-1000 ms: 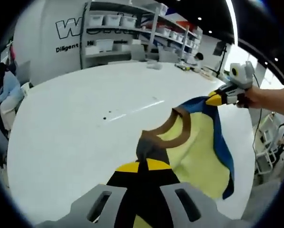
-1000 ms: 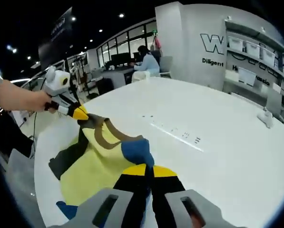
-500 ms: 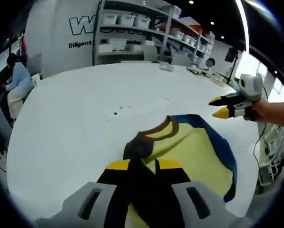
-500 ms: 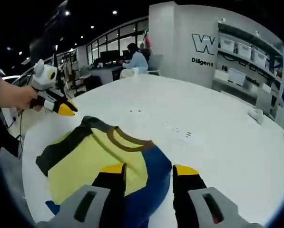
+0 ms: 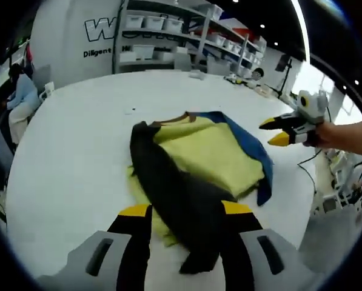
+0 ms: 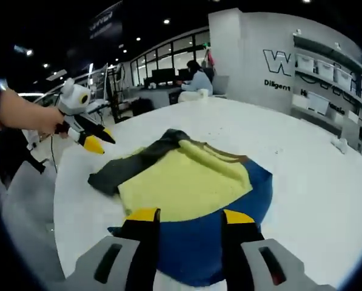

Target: Fold the garment on the visible template until the final outline fits inside the template.

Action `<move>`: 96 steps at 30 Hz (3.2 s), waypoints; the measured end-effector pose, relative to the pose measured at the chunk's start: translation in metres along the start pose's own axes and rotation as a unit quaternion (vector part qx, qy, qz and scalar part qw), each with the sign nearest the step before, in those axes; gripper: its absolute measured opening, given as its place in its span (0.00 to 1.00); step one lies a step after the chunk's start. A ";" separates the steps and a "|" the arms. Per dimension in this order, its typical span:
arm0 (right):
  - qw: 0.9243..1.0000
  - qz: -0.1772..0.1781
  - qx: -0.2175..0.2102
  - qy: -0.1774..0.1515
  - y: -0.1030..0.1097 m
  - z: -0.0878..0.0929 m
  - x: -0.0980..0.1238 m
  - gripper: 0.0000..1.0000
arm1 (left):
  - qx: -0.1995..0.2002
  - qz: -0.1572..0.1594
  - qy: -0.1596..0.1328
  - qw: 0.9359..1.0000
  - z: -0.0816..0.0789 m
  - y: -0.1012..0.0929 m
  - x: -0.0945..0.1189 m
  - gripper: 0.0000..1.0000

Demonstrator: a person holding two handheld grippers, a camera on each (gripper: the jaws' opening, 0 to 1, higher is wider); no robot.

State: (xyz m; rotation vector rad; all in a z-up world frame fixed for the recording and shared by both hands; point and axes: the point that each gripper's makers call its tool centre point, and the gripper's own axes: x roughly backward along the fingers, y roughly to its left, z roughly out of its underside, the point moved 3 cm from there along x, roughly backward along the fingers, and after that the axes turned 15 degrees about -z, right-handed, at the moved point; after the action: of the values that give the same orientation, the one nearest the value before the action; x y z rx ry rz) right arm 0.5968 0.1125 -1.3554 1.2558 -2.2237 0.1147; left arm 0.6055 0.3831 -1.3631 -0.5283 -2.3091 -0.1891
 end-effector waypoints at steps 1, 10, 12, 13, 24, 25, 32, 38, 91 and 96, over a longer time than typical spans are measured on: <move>1.000 -0.002 0.005 0.003 0.008 0.004 -0.001 0.34 | 0.000 0.002 0.007 1.000 0.010 -0.003 0.001 0.49; 1.000 -0.001 0.005 0.031 0.057 0.038 -0.021 0.33 | -0.007 -0.003 0.048 0.999 0.055 -0.027 -0.003 0.48; 0.999 0.006 -0.010 0.033 0.059 0.044 -0.027 0.32 | -0.004 -0.010 0.058 0.998 0.060 -0.027 -0.007 0.44; 0.999 0.011 -0.014 0.039 0.061 0.047 -0.031 0.32 | -0.005 -0.013 0.062 0.998 0.062 -0.027 -0.009 0.42; 0.996 0.072 -0.032 0.048 0.056 0.047 -0.055 0.29 | 0.009 -0.034 0.060 0.998 0.067 -0.022 -0.016 0.10; 0.995 0.074 -0.020 0.069 0.056 0.052 -0.055 0.24 | 0.012 -0.034 0.057 0.998 0.067 -0.021 -0.015 0.09; 0.994 0.079 -0.025 0.072 0.050 0.062 -0.049 0.00 | 0.044 -0.025 0.046 0.998 0.063 -0.018 -0.006 0.05; 0.994 0.092 -0.028 0.052 0.046 0.054 -0.031 0.00 | 0.048 -0.022 0.028 0.998 0.052 -0.005 0.009 0.04; 0.951 0.275 -0.118 0.077 -0.147 0.096 0.187 0.00 | 0.035 -0.196 0.109 0.974 0.030 0.186 0.023 0.04; 0.946 0.301 -0.093 0.071 -0.147 0.087 0.190 0.00 | 0.033 -0.233 0.074 0.969 0.019 0.193 0.026 0.12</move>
State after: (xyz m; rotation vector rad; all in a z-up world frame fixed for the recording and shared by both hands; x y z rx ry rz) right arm 0.6032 -0.1432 -1.3584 0.4237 -2.3504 0.2143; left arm 0.6590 0.5712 -1.3628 0.0694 -2.2483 -0.3600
